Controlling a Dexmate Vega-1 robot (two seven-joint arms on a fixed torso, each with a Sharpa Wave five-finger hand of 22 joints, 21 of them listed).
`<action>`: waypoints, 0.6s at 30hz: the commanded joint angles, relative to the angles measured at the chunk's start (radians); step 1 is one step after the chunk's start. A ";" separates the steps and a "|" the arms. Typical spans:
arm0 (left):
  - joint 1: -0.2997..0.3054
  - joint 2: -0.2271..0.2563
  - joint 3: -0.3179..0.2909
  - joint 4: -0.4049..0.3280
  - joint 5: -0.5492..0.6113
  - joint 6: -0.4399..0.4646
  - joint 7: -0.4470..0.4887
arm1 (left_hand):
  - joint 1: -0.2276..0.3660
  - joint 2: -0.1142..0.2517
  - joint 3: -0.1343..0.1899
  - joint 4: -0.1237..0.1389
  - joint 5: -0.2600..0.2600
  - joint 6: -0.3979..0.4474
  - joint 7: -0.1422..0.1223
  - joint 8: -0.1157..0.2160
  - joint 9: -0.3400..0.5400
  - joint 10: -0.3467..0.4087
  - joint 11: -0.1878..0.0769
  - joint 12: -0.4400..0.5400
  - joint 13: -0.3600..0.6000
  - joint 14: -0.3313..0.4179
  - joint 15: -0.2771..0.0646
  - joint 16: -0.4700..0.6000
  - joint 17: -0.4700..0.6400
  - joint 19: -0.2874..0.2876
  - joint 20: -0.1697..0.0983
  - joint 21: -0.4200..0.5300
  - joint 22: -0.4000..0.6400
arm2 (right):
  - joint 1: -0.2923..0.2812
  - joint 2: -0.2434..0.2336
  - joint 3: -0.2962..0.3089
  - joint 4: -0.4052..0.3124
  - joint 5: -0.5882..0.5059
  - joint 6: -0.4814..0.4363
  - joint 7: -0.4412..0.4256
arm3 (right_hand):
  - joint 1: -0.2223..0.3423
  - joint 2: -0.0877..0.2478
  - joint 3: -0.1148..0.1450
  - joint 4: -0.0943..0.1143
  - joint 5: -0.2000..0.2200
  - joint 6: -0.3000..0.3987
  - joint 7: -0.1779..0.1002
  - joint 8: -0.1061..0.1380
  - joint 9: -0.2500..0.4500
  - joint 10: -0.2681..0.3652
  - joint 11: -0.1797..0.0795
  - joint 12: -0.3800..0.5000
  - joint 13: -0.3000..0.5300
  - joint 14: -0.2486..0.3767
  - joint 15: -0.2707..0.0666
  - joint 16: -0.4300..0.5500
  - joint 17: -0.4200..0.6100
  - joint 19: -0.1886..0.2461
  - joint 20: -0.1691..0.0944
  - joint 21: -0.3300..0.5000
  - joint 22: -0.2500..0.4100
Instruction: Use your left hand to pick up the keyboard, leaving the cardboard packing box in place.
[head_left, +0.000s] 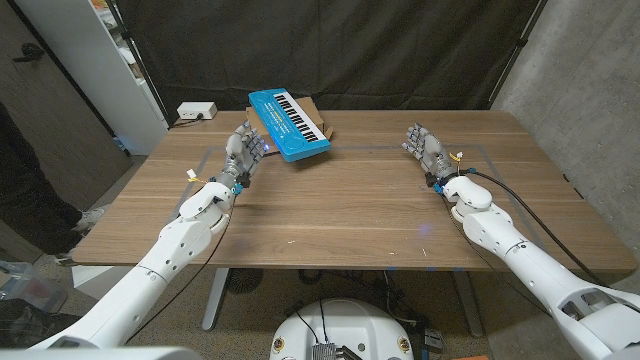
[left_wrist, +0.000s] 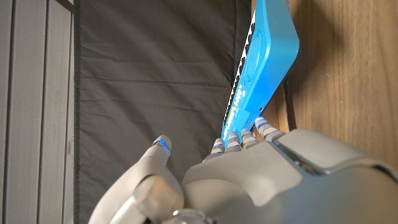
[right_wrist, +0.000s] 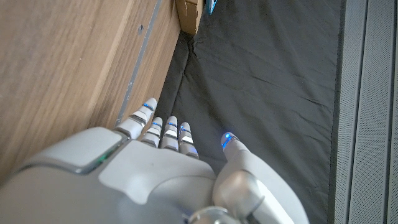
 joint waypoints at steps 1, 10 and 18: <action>0.010 0.003 -0.036 -0.015 -0.093 0.065 0.016 | 0.023 -0.006 0.004 -0.019 -0.003 -0.076 0.014 0.008 0.002 -0.053 0.014 0.009 0.003 -0.041 0.012 0.005 0.001 0.018 0.012 0.012 0.003 | 0.032 0.008 -0.013 0.036 -0.007 -0.011 0.018 | -0.006 -0.002 -0.002 0.001 -0.002 0.005 0.005 0.010 0.002 0.006 0.002 0.003 0.004 0.003 0.009 0.010 0.004 0.011 -0.016 0.010 0.005; 0.002 -0.011 -0.052 0.027 -0.148 0.079 -0.018 | 0.052 -0.011 0.009 -0.049 -0.008 -0.055 0.027 0.010 0.003 -0.015 0.017 0.016 0.004 0.000 0.022 0.010 0.002 0.037 0.012 0.011 0.002 | 0.071 0.024 -0.038 0.066 -0.024 0.008 0.064 | -0.007 -0.005 -0.004 0.000 -0.002 0.006 0.007 0.011 0.002 0.007 0.004 0.003 0.004 0.005 0.011 0.010 0.003 0.012 -0.014 0.010 0.005; -0.012 -0.027 -0.060 0.074 -0.188 0.089 -0.061 | 0.061 -0.017 0.009 -0.061 -0.010 -0.048 0.032 0.010 0.004 -0.011 0.020 0.015 0.004 0.004 0.022 0.007 0.002 0.040 0.012 0.009 0.002 | 0.116 0.037 -0.057 0.116 -0.045 0.025 0.100 | -0.007 -0.010 -0.006 -0.002 -0.002 0.008 0.011 0.011 0.002 0.012 0.009 0.005 0.004 0.009 0.013 0.011 0.003 0.017 -0.008 0.011 0.004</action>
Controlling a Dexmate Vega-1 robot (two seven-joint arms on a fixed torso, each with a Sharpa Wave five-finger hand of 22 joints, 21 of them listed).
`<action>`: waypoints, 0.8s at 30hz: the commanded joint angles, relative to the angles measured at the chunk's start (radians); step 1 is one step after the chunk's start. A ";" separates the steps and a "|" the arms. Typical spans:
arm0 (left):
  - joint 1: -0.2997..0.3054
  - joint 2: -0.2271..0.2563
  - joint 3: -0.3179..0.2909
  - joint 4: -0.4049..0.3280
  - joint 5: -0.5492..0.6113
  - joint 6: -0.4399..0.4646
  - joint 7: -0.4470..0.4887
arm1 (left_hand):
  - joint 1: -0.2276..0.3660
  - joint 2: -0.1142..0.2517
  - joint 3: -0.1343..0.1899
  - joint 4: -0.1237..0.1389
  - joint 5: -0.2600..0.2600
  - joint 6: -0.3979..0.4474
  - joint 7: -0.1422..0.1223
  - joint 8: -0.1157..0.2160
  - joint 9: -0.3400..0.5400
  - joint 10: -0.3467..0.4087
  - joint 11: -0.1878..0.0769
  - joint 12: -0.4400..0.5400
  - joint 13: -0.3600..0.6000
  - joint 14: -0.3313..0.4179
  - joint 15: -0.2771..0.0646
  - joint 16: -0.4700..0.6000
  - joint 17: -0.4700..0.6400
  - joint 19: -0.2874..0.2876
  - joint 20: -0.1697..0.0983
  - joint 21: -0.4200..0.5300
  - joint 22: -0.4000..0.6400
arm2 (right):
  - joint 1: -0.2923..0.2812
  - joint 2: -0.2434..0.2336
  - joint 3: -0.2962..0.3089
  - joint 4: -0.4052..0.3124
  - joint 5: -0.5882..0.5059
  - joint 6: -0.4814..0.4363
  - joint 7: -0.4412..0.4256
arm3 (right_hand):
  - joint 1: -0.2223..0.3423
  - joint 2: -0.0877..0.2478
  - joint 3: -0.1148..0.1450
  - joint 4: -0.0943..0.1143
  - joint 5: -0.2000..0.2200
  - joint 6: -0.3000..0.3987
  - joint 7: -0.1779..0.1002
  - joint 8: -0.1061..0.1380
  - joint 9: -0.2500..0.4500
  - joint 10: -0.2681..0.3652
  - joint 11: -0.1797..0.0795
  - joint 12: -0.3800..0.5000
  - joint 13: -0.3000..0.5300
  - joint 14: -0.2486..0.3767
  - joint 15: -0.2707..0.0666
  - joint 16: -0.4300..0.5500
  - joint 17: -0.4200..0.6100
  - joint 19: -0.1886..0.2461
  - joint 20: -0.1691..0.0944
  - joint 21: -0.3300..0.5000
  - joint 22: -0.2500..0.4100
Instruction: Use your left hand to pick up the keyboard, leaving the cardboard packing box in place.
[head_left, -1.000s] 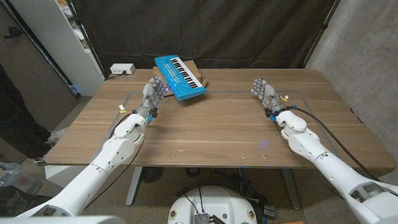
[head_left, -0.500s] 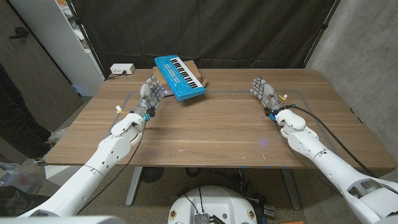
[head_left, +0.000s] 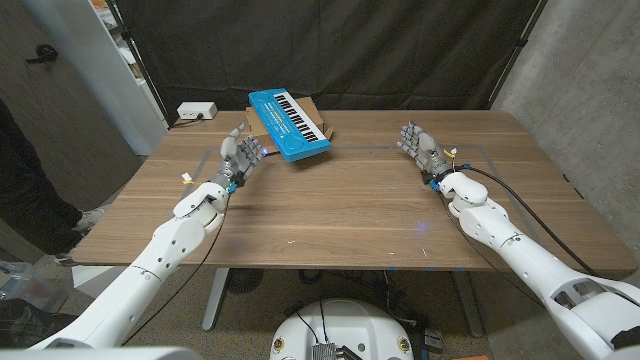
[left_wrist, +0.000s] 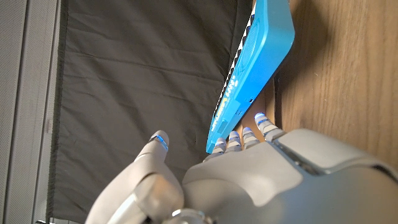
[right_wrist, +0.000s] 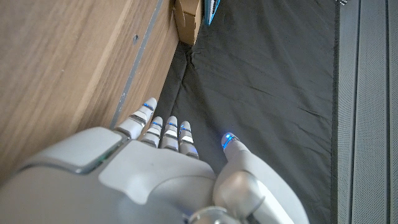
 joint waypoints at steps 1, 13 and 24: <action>-0.021 -0.018 -0.017 0.064 -0.063 0.023 -0.056 | 0.014 -0.005 0.000 -0.012 -0.003 -0.039 0.006 0.007 0.004 -0.003 0.008 0.009 0.003 0.006 0.009 0.001 0.002 0.014 0.007 0.003 0.002 | 0.058 0.020 -0.027 0.062 -0.030 0.030 0.054 | -0.002 -0.005 -0.003 0.000 -0.002 0.006 0.006 0.009 0.002 0.010 0.005 0.005 0.004 0.005 0.007 0.005 0.003 0.017 -0.009 0.004 0.005; -0.055 -0.034 -0.018 0.120 -0.119 0.076 -0.101 | 0.039 -0.023 -0.005 -0.048 -0.007 -0.002 0.018 0.008 0.004 0.049 -0.014 0.015 0.002 0.061 0.008 0.004 0.002 0.061 0.014 0.010 0.002 | 0.077 0.021 -0.025 0.080 -0.044 0.051 0.056 | -0.002 -0.012 -0.007 -0.003 -0.002 0.014 0.012 0.011 0.002 0.014 0.010 0.006 0.004 0.013 0.011 0.006 0.002 0.025 -0.001 0.006 0.004; -0.074 -0.042 -0.020 0.138 -0.159 0.123 -0.114 | 0.047 -0.023 -0.005 -0.058 -0.007 -0.017 0.026 -0.003 0.004 0.034 -0.008 0.003 0.003 0.049 0.016 -0.008 0.002 0.055 0.015 0.003 0.003 | 0.090 0.027 -0.025 0.100 -0.043 0.069 0.072 | -0.001 -0.013 -0.007 -0.005 -0.002 0.015 0.011 0.011 0.002 0.015 0.008 0.006 0.003 0.014 0.011 0.005 0.001 0.027 0.001 0.006 0.004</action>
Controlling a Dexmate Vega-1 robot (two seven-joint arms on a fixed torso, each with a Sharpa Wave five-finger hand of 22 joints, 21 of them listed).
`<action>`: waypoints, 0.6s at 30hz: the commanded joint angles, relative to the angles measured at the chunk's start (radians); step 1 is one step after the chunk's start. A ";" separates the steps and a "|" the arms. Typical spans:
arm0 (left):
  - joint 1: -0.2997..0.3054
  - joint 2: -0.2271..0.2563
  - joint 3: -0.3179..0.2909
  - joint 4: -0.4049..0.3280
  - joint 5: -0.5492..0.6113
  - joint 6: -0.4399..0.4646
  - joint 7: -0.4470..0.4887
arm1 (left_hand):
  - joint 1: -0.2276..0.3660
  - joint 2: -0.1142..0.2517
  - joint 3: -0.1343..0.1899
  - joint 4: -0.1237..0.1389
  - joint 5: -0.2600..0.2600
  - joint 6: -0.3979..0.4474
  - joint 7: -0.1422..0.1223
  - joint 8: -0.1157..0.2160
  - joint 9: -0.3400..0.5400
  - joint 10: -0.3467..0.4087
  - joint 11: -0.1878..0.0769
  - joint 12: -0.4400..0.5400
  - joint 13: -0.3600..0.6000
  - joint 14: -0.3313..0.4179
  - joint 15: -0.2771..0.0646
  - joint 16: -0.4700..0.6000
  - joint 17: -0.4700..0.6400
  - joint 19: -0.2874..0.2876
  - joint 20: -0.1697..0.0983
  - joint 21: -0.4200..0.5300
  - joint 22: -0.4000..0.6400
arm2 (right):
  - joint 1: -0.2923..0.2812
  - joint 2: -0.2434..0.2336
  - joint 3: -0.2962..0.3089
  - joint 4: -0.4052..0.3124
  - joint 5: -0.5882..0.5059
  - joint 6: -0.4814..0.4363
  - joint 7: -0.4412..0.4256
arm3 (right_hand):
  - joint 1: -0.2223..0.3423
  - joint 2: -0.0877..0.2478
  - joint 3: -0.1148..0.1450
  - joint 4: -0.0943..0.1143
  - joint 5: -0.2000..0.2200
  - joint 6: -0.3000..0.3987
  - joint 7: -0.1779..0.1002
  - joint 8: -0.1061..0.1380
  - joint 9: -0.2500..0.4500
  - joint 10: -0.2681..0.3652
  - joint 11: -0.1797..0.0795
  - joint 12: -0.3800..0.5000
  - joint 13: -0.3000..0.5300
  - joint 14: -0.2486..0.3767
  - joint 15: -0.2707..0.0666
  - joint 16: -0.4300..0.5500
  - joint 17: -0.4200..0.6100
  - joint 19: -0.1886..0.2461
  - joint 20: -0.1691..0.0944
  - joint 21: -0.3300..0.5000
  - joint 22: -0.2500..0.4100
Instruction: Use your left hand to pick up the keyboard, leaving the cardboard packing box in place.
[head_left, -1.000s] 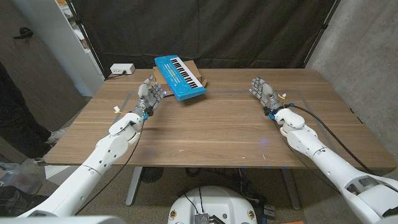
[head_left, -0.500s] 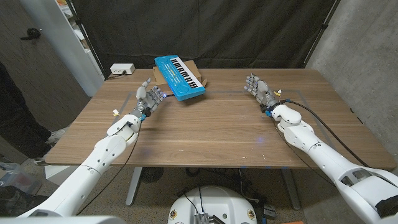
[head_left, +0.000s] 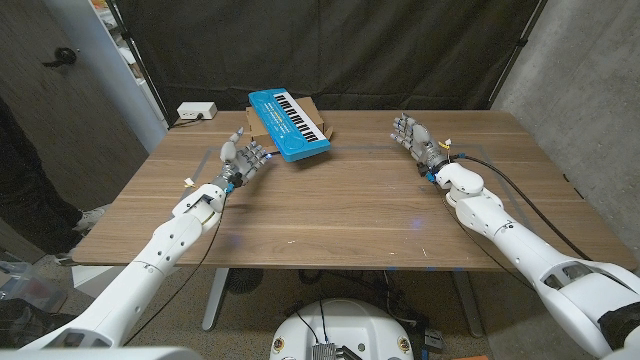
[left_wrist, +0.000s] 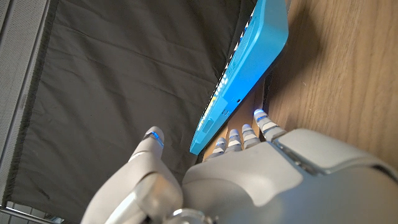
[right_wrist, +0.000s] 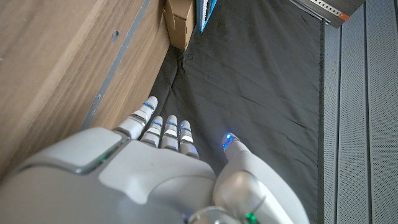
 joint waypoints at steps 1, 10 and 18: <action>-0.024 -0.013 -0.005 0.031 -0.052 0.053 -0.021 | 0.013 0.004 0.000 -0.007 0.001 -0.021 0.024 -0.002 0.005 -0.004 0.004 -0.001 0.003 0.004 0.006 -0.002 0.002 0.004 0.008 -0.001 0.003 | 0.019 0.008 -0.001 0.025 -0.005 0.024 0.017 | 0.003 -0.009 -0.003 -0.001 -0.002 0.006 0.003 0.006 0.002 0.007 0.000 0.006 0.003 0.007 0.004 0.006 0.001 0.010 0.004 0.006 0.004; -0.038 -0.015 -0.004 0.049 -0.077 0.093 -0.026 | 0.020 0.000 -0.003 -0.017 0.000 -0.008 0.037 -0.001 0.005 0.020 0.010 0.003 0.003 0.031 0.009 0.002 0.003 0.020 0.014 0.001 0.003 | 0.021 0.012 0.002 0.031 -0.003 0.037 0.022 | 0.002 -0.012 -0.005 -0.002 -0.002 0.007 0.005 0.006 0.002 0.009 0.002 0.006 0.003 0.010 0.006 0.006 0.001 0.012 0.007 0.006 0.004; -0.052 -0.020 -0.001 0.078 -0.090 0.116 -0.045 | 0.016 -0.019 -0.016 -0.026 0.000 0.002 0.045 -0.001 0.005 0.050 0.023 0.009 0.004 0.050 0.016 0.003 0.003 0.035 0.021 0.002 0.003 | 0.028 0.013 -0.001 0.037 -0.006 0.045 0.034 | -0.001 -0.018 -0.009 -0.002 -0.002 0.009 0.006 0.006 0.002 0.012 0.003 0.007 0.003 0.012 0.008 0.006 0.002 0.014 0.009 0.006 0.004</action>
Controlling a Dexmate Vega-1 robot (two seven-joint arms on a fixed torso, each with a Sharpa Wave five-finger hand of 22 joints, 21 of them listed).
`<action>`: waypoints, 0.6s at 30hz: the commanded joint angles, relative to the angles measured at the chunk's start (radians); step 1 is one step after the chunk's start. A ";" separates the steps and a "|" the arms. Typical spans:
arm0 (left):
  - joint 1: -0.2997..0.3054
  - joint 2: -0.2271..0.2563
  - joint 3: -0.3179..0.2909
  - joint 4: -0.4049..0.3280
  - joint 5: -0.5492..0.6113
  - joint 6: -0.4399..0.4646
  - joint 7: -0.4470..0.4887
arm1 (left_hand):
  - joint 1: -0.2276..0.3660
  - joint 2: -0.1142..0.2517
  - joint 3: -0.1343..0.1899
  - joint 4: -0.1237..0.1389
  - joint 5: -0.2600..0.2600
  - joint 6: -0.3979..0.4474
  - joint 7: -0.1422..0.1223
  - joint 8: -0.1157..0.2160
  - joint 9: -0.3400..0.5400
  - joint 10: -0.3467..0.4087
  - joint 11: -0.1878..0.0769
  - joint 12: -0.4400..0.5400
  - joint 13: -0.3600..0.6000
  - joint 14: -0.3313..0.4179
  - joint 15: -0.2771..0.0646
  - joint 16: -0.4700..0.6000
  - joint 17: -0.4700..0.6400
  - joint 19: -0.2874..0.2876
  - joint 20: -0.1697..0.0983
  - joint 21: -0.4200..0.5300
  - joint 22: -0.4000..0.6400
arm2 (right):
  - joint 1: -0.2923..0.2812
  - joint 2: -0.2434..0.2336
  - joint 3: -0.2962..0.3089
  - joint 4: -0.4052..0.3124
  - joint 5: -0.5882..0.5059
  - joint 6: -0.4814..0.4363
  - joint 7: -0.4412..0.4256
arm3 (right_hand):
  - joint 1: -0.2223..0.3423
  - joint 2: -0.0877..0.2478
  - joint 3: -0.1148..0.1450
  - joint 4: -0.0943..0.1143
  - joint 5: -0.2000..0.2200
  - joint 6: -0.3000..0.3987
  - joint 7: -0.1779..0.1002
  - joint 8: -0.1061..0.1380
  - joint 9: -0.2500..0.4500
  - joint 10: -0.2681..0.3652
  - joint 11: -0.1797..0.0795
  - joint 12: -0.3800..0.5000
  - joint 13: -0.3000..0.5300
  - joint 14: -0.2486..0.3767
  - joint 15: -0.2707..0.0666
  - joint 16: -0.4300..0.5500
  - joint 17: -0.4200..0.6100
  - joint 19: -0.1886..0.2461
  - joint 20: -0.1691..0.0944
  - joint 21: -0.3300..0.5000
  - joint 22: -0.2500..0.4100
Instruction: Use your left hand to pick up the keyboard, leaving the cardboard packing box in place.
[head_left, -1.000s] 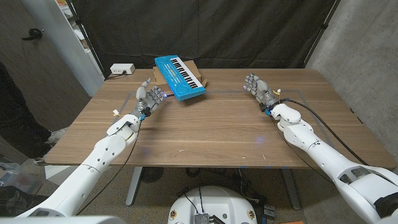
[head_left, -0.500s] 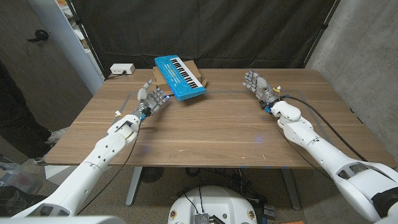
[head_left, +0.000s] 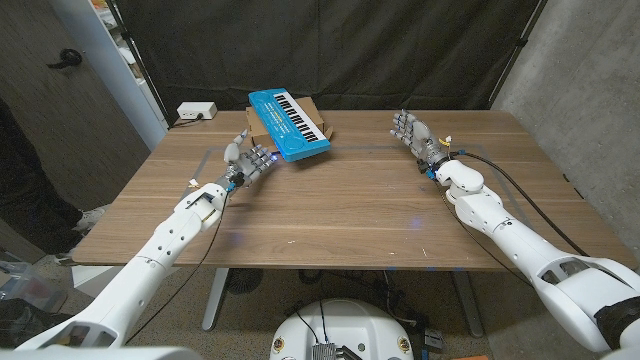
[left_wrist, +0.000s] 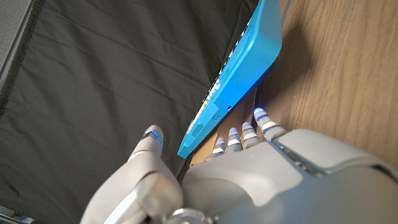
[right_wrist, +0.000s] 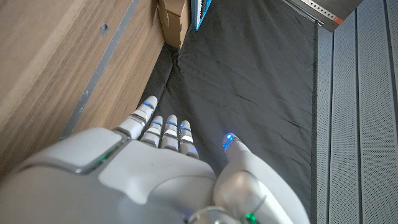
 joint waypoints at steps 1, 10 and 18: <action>-0.023 -0.008 0.004 0.040 -0.026 0.043 -0.022 | 0.002 -0.019 -0.009 -0.010 0.001 0.004 0.047 -0.001 0.005 0.034 0.009 0.011 0.004 0.027 0.005 0.004 0.003 0.023 0.006 0.003 0.003 | 0.011 0.004 -0.001 0.012 -0.002 0.016 0.018 | -0.001 -0.010 -0.007 0.000 -0.002 0.004 0.002 0.006 0.002 0.008 -0.001 0.007 0.003 0.006 0.002 0.006 0.001 0.009 0.003 0.006 0.004; -0.043 -0.024 0.008 0.090 -0.047 0.076 -0.036 | 0.004 -0.029 -0.021 -0.021 0.005 0.034 0.069 0.002 0.006 0.100 0.019 0.024 0.005 0.095 0.015 0.013 0.003 0.070 0.027 0.010 0.003 | 0.012 0.003 -0.003 0.003 -0.002 0.030 0.035 | -0.004 -0.012 -0.009 0.000 -0.001 0.005 0.002 0.006 0.002 0.007 0.000 0.006 0.003 0.008 0.003 0.006 0.001 0.010 0.005 0.006 0.004; -0.062 -0.038 0.009 0.133 -0.052 0.091 -0.048 | 0.012 -0.031 -0.027 -0.032 0.006 0.079 0.080 0.009 0.006 0.171 0.024 0.036 0.006 0.159 0.017 0.018 0.002 0.132 0.038 0.023 0.002 | 0.014 0.000 -0.003 0.000 -0.005 0.036 0.039 | -0.004 -0.013 -0.010 0.000 -0.001 0.007 0.003 0.006 0.002 0.011 0.001 0.007 0.003 0.010 0.005 0.006 0.001 0.013 0.005 0.006 0.004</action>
